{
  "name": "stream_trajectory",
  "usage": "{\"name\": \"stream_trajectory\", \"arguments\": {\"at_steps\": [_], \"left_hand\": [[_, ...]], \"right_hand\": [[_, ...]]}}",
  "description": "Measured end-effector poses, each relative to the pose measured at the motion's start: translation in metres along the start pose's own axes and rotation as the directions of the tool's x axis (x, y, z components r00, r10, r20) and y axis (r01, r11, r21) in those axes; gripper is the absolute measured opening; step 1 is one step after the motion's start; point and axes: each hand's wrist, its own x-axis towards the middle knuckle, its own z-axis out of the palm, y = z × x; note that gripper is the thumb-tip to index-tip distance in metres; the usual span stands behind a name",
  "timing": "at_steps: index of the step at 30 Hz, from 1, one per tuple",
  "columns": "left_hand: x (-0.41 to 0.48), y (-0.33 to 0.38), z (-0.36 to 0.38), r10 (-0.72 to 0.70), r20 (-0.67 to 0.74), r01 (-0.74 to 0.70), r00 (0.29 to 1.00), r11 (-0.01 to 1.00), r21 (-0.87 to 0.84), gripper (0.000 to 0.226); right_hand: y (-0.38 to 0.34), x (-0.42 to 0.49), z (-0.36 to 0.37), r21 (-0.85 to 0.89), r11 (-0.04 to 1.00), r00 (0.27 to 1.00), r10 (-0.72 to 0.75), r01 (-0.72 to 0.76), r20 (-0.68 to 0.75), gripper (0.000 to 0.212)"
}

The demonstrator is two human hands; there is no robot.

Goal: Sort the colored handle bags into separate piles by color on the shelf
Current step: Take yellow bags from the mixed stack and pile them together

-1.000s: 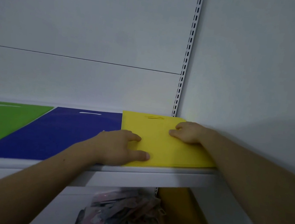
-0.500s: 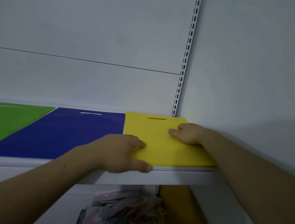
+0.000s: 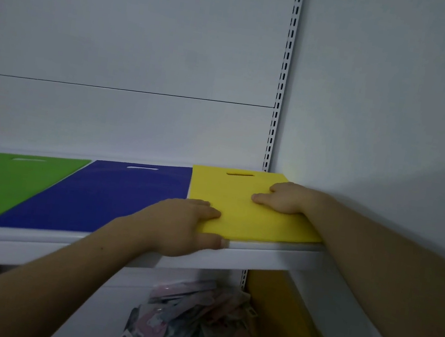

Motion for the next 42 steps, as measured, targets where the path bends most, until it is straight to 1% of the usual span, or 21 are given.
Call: {"name": "stream_trajectory", "arguments": {"at_steps": [3, 6, 9, 12, 16, 20, 24, 29, 33, 36, 42], "left_hand": [[0.001, 0.000, 0.001, -0.011, -0.005, 0.011, 1.000, 1.000, -0.019, 0.074], [0.000, 0.002, 0.000, -0.032, 0.012, 0.032, 0.999, 0.999, -0.026, 0.078], [-0.002, 0.000, -0.004, -0.069, -0.012, 0.067, 0.998, 0.987, -0.146, 0.074], [-0.006, -0.008, -0.008, -0.145, -0.066, 0.124, 0.987, 0.961, -0.248, 0.067], [-0.020, -0.024, -0.014, -0.225, -0.102, 0.188, 0.969, 0.941, -0.283, 0.063], [-0.049, -0.052, -0.023, -0.305, -0.170, 0.243, 0.937, 0.919, -0.311, 0.063], [-0.092, -0.090, -0.033, -0.372, -0.204, 0.294, 0.906, 0.897, -0.329, 0.062], [-0.163, -0.144, -0.048, -0.425, -0.263, 0.351, 0.866, 0.892, -0.286, 0.063], [-0.237, -0.199, -0.066, -0.463, -0.359, 0.408, 0.810, 0.886, -0.221, 0.062], [-0.293, -0.240, -0.073, -0.513, -0.407, 0.461, 0.756, 0.858, -0.226, 0.061], [-0.392, -0.309, -0.082, -0.638, -0.397, 0.588, 0.660, 0.767, -0.257, 0.063]], "right_hand": [[0.000, 0.001, -0.001, -0.002, 1.000, 1.000, 0.003, -0.003, -0.003, 0.083], [0.000, 0.002, -0.002, 0.000, 1.000, 1.000, 0.016, -0.016, 0.001, 0.085], [-0.003, 0.004, -0.006, -0.001, 1.000, 0.999, 0.009, -0.010, -0.044, 0.086], [-0.017, 0.002, -0.012, -0.001, 0.999, 0.994, -0.048, 0.049, -0.096, 0.083], [-0.044, -0.005, -0.011, 0.002, 0.992, 0.985, -0.123, 0.124, -0.121, 0.084], [-0.086, -0.016, -0.011, 0.018, 0.981, 0.974, -0.187, 0.191, -0.130, 0.084], [-0.151, -0.031, -0.014, 0.047, 0.957, 0.945, -0.275, 0.287, -0.176, 0.081], [-0.249, -0.050, -0.006, 0.061, 0.911, 0.904, -0.393, 0.408, -0.166, 0.079], [-0.346, -0.069, 0.006, 0.033, 0.856, 0.845, -0.501, 0.515, -0.185, 0.077], [-0.414, -0.085, 0.017, 0.028, 0.816, 0.804, -0.563, 0.578, -0.190, 0.078], [-0.538, -0.117, 0.034, 0.043, 0.726, 0.718, -0.666, 0.686, -0.202, 0.075]]}}
